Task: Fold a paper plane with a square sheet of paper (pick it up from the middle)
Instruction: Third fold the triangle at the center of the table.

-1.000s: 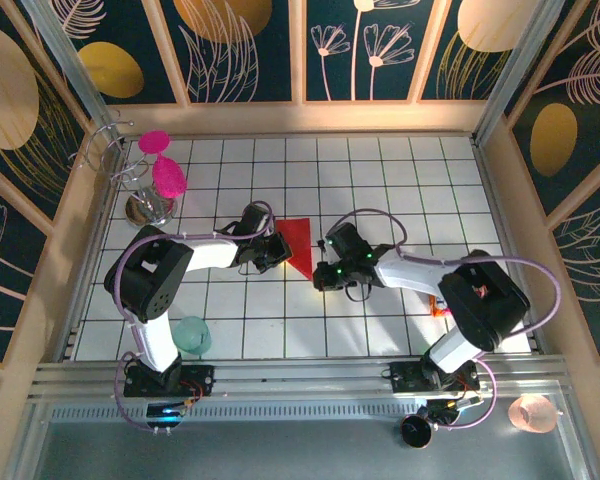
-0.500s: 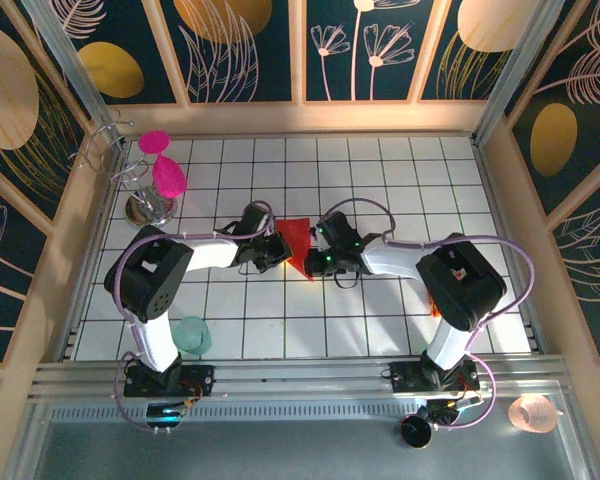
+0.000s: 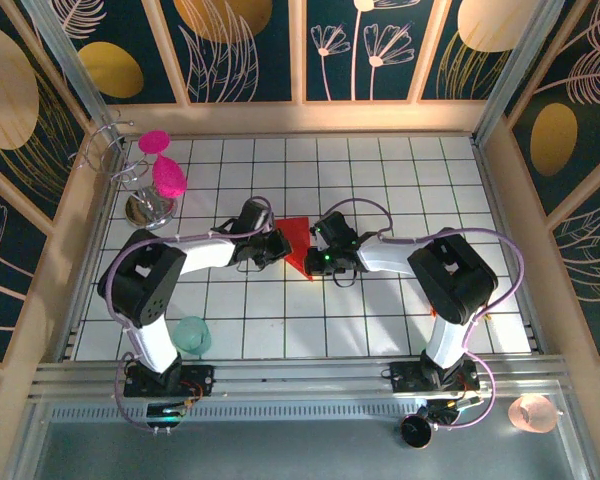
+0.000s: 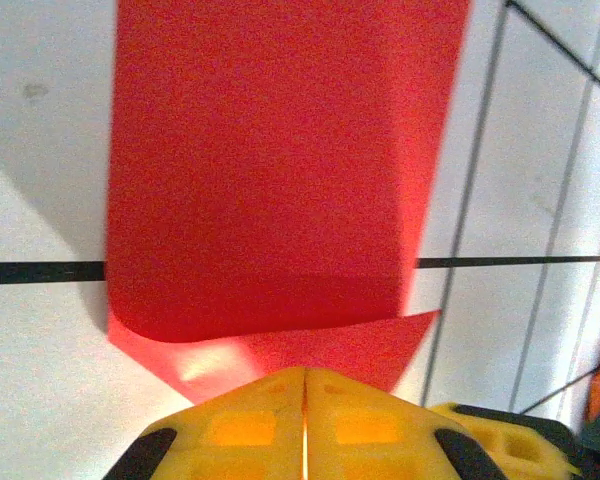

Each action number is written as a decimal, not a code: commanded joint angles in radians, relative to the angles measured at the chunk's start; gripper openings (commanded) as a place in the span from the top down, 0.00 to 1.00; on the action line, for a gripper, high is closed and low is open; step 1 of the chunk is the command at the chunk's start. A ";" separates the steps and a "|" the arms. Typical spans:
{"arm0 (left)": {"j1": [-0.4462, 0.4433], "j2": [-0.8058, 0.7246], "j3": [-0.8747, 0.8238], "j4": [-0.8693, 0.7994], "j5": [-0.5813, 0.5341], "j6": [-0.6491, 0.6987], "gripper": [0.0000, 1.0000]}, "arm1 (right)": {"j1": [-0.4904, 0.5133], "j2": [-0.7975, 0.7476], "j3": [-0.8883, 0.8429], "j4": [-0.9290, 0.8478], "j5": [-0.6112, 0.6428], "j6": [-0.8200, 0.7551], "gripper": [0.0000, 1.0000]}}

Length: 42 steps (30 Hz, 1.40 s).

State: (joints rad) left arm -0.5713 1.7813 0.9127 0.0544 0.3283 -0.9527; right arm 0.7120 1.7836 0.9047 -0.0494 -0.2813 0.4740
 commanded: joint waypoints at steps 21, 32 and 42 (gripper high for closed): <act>-0.083 0.066 0.004 0.007 -0.001 -0.024 0.95 | -0.001 0.041 -0.001 -0.063 0.033 0.025 1.00; -0.075 0.102 0.032 -0.050 -0.081 -0.027 0.95 | 0.002 0.043 -0.007 -0.096 0.065 0.015 1.00; -0.063 0.122 0.036 -0.068 -0.062 -0.021 0.96 | -0.005 -0.044 0.010 -0.016 -0.006 0.028 0.97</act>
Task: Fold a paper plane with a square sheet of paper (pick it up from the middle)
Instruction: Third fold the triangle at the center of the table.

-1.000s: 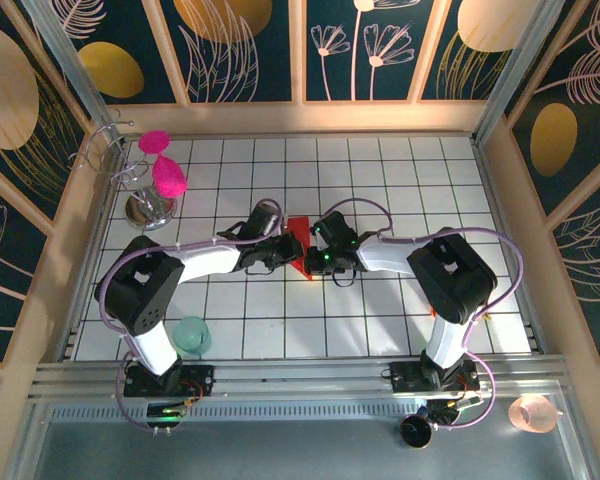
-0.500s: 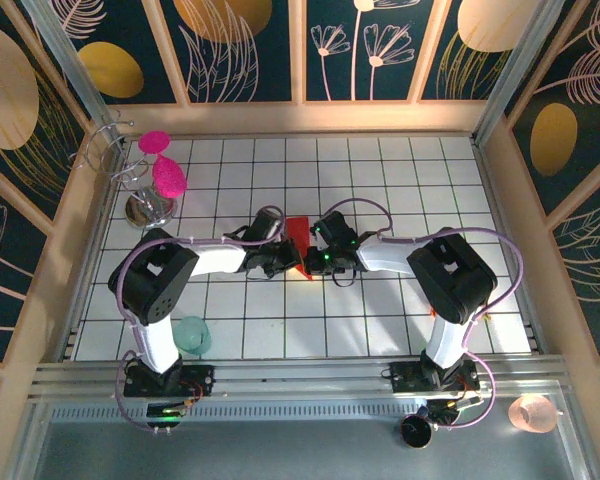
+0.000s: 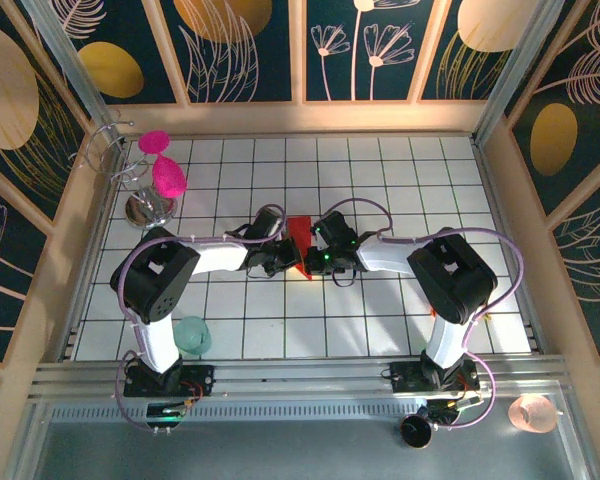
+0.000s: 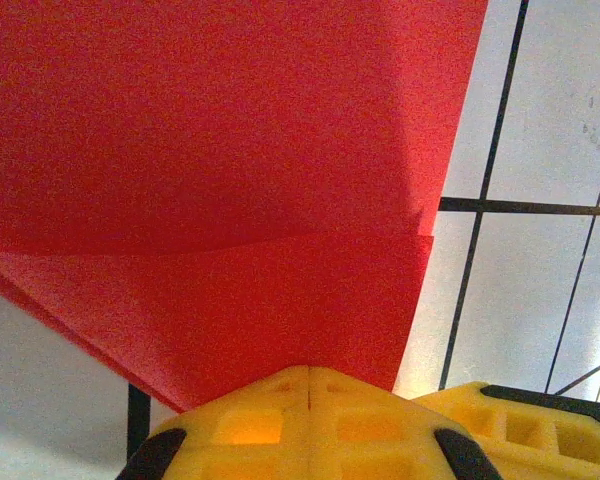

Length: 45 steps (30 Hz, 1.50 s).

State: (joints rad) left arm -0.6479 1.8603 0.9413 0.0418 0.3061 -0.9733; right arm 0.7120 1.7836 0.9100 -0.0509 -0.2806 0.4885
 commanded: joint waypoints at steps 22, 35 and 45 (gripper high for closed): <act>0.014 0.029 0.007 -0.040 -0.005 0.000 0.95 | -0.008 0.027 -0.023 -0.025 -0.012 0.030 0.98; 0.071 0.025 0.025 -0.028 -0.004 0.055 0.90 | -0.008 0.049 -0.073 -0.103 0.024 0.048 1.00; 0.179 0.046 0.026 -0.058 -0.050 0.131 0.90 | -0.011 0.050 -0.112 -0.121 0.047 0.074 1.00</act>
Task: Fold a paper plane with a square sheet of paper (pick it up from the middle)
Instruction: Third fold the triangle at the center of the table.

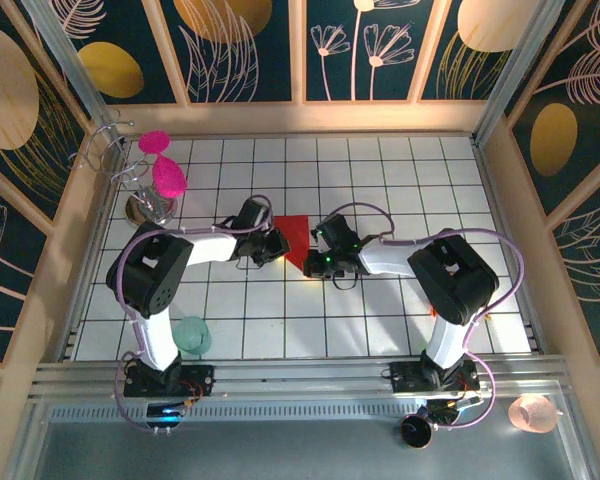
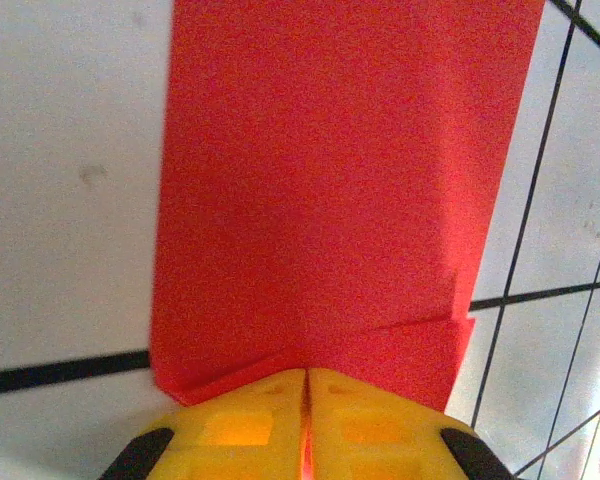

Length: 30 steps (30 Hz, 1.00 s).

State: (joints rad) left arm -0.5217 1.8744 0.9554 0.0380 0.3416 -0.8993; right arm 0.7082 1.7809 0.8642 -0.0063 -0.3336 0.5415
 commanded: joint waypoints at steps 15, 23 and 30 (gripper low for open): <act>0.128 -0.015 0.064 -0.100 -0.119 0.124 0.90 | -0.012 -0.009 -0.051 -0.088 0.059 0.024 0.99; 0.129 -0.154 0.024 -0.052 -0.039 0.077 0.81 | -0.035 -0.192 -0.017 0.154 0.007 0.095 0.75; 0.125 -0.227 -0.128 0.138 0.106 -0.055 0.69 | -0.040 -0.111 -0.013 0.233 0.027 0.193 0.69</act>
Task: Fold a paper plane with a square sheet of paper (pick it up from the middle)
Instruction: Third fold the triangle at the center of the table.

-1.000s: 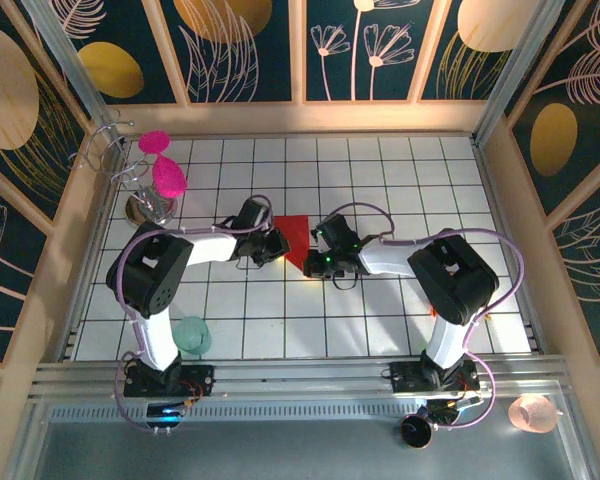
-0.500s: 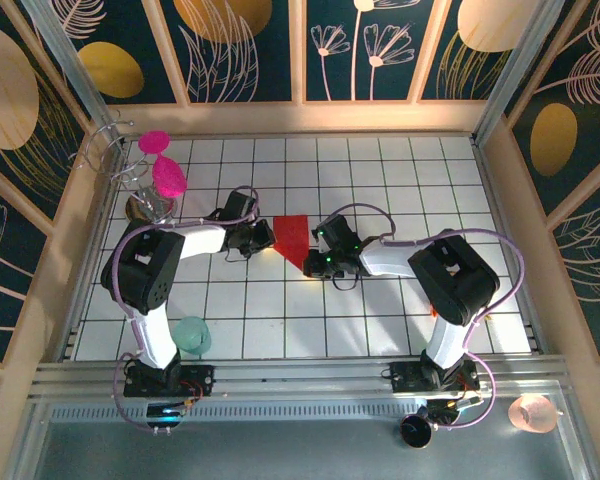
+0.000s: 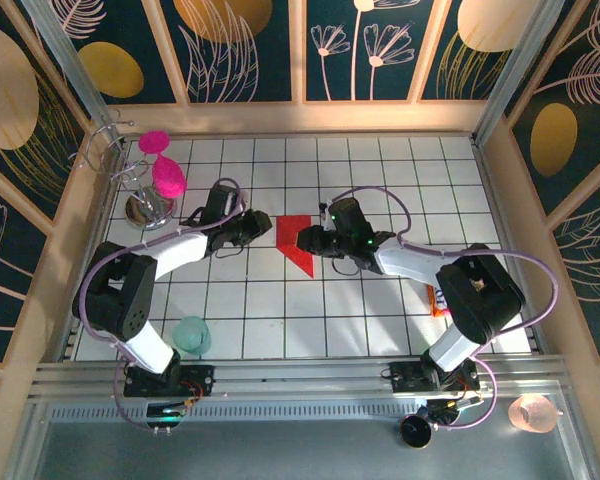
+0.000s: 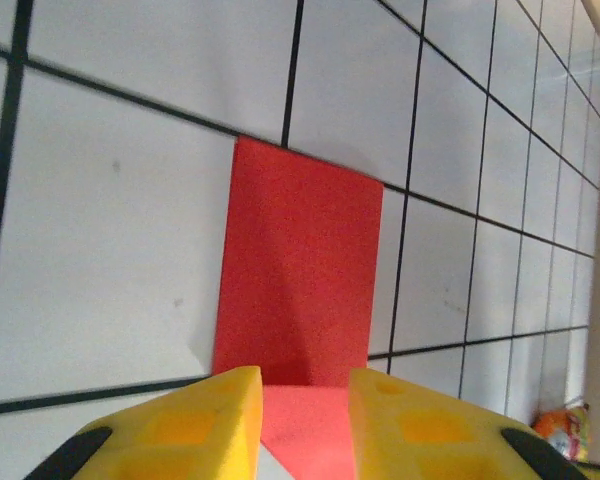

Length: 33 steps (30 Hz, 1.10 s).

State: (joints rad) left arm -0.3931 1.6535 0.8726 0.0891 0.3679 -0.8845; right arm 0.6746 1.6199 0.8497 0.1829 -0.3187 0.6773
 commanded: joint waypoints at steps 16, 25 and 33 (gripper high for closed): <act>-0.053 0.114 -0.036 0.097 0.137 -0.099 0.60 | -0.030 0.208 0.047 -0.008 0.049 0.068 0.69; -0.056 0.159 -0.008 0.086 0.160 -0.096 0.67 | -0.037 0.219 0.025 -0.019 0.053 0.070 0.72; -0.056 0.178 0.007 0.038 0.106 -0.111 0.62 | -0.045 0.223 0.020 -0.025 0.051 0.064 0.72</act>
State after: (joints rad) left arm -0.4454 1.8061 0.8589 0.1570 0.4892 -0.9787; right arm 0.6411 1.8225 0.8764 0.1833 -0.2852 0.7395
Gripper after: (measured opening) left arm 0.378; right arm 0.279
